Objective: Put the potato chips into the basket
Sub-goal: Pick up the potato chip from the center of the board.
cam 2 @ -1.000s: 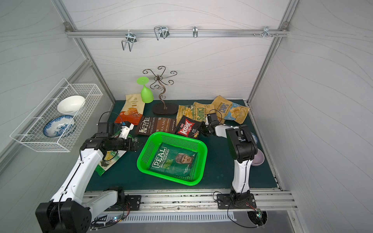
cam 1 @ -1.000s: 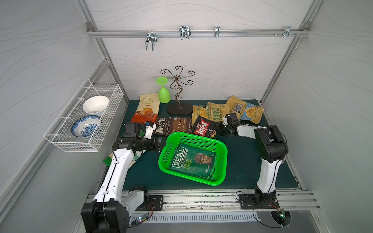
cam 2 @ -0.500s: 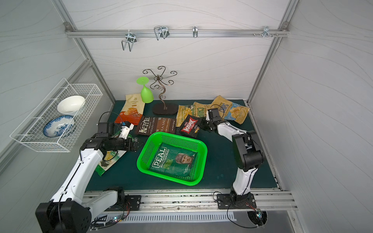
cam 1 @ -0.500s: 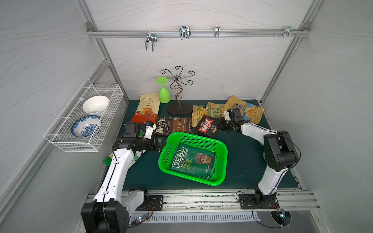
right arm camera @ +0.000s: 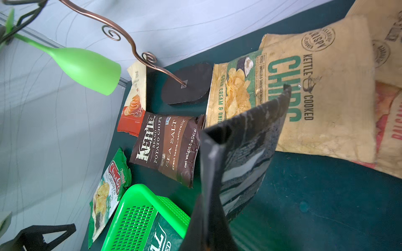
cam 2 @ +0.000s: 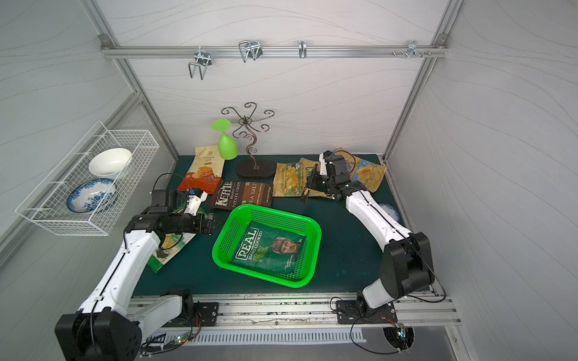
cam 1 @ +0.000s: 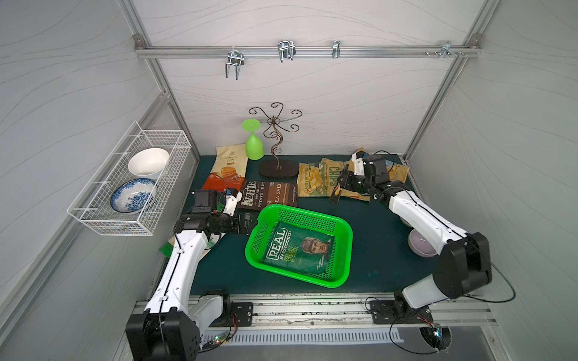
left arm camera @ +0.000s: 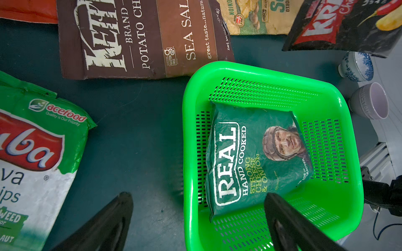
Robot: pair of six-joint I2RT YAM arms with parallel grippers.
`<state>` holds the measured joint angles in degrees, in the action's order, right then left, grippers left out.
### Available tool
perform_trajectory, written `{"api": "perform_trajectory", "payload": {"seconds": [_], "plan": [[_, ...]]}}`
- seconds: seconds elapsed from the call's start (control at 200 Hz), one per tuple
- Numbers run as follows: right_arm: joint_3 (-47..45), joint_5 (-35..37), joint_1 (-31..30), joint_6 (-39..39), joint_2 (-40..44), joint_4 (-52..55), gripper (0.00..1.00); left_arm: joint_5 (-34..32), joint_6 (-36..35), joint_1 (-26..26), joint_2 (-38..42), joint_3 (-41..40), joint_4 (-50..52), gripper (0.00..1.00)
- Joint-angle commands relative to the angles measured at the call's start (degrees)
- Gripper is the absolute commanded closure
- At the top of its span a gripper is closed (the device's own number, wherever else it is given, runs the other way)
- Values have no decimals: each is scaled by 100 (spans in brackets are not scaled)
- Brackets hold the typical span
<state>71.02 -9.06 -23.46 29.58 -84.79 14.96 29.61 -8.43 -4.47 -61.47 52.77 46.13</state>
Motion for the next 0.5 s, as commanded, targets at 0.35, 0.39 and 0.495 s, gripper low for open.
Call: {"api": "perform_trajectory", "payload": {"seconds": [0.35,0.39,0.495], "plan": [[67,-49,-735,-194,1721,704,100,-12,-46,-22,19,31,-87,1],[77,-60,-892,-177,1797,721,100,-33,-39,-27,29,31,-95,1],[83,-28,-1385,-89,1838,688,100,-96,-28,-21,36,29,-122,1]]}}
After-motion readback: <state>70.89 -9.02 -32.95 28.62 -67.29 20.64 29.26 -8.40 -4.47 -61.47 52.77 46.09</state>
